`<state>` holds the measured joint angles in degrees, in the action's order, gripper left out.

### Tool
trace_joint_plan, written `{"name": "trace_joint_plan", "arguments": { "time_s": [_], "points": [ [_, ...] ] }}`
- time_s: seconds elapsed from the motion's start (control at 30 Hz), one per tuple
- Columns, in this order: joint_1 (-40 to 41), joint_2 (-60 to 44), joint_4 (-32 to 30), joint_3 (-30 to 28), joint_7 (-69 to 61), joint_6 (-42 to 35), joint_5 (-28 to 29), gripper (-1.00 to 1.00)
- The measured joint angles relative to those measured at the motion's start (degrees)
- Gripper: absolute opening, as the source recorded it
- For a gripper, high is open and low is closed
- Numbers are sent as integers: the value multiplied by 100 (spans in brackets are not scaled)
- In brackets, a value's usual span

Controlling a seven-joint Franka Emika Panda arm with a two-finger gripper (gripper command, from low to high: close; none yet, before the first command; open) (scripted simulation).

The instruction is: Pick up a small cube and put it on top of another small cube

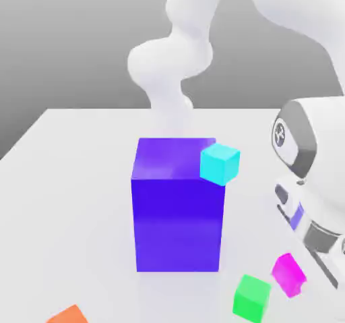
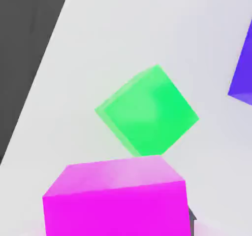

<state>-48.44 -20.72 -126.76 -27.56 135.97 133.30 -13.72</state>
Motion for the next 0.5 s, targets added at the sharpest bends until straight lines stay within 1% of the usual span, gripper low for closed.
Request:
{"name": "trace_joint_plan", "arguments": {
  "time_s": [0.13,0.23,0.3,0.37,0.4,0.5],
  "points": [
    [-230,522,-694,-369,1200,726,75,-100],
    [-397,963,-1211,-658,2160,1292,259,-100],
    [-292,737,-1307,-520,2121,1676,-80,-100],
    [-38,305,-1286,-179,1802,2054,-597,-100],
    [67,152,-1271,-43,1684,2183,-772,100],
    [67,152,-1271,-43,1684,2183,-772,100]
  ]
}}
